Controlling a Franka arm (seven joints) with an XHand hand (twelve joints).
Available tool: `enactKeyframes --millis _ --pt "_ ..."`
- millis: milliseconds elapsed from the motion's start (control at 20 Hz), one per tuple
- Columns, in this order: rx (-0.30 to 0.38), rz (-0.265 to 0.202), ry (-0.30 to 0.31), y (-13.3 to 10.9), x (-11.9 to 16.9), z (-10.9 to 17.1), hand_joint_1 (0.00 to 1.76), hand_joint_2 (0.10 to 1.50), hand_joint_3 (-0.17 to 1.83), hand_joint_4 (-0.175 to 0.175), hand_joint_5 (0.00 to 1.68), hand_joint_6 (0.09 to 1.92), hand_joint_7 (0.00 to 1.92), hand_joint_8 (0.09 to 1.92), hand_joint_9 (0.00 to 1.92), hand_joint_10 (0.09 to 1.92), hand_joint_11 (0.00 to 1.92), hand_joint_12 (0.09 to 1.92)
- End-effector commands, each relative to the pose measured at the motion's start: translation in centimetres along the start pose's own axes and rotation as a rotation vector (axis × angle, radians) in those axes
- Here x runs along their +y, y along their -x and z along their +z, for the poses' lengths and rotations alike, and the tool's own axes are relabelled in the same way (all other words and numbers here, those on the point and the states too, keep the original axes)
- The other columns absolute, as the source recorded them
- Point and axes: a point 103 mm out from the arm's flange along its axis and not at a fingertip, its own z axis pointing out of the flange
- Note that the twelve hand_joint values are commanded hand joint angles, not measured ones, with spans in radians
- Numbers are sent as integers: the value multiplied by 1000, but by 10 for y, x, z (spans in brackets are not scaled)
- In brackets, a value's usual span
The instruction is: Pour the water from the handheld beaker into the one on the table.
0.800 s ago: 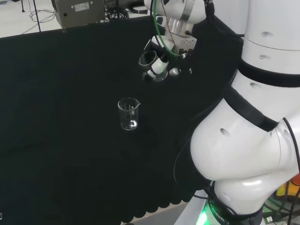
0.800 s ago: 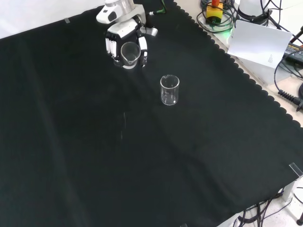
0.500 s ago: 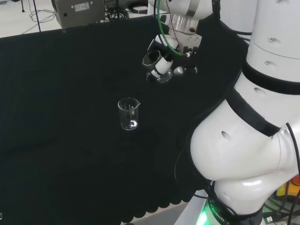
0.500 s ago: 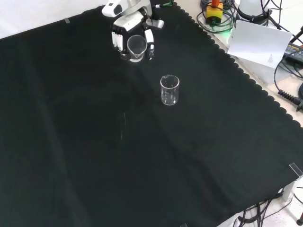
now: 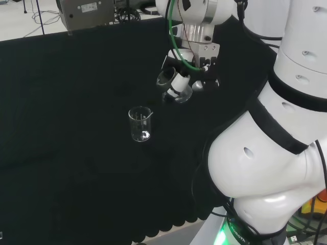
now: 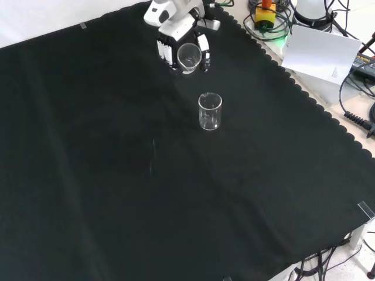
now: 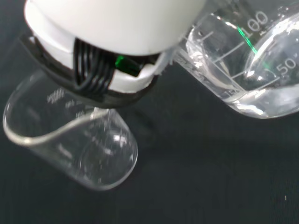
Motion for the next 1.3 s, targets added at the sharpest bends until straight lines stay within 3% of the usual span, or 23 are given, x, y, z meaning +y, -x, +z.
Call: enactKeyframes --millis 50,650,1300 --pt "-73 -5 -98 -15 -4 8 1549 593 603 -175 1467 99 1491 342 1657 111 1170 776" --pt "-254 -30 -236 -44 7 9 1549 591 611 -175 1474 87 1482 363 1621 195 1167 786" --pt "-397 19 -353 -57 10 8 1549 587 617 -175 1472 96 1481 367 1618 202 1167 790"
